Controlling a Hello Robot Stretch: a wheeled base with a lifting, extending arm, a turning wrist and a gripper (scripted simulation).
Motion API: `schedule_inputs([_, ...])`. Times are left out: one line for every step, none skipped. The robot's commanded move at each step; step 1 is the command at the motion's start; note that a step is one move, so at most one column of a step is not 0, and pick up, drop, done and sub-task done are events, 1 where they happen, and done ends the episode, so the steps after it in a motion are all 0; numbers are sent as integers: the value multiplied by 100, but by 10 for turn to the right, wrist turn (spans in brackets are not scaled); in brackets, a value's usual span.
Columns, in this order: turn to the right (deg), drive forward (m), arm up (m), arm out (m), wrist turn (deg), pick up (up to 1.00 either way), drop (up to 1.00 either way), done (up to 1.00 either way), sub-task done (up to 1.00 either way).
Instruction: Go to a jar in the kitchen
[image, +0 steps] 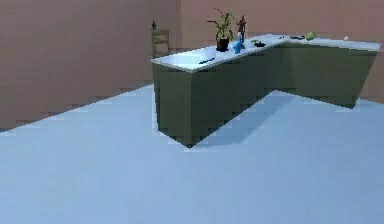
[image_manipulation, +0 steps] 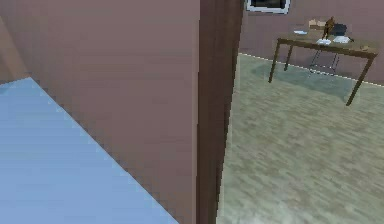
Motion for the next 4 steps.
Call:
schedule_inputs([0, 5, 0, 0, 0, 0, 0, 0, 0])
schedule_inputs([300, 0, 0, 0, 0, 0, 0, 0, 0])
schedule_inputs([0, 100, 0, 0, 0, 0, 0, 0, 0])
schedule_inputs([0, 100, 0, 0, 0, 0, 0, 0, 0])
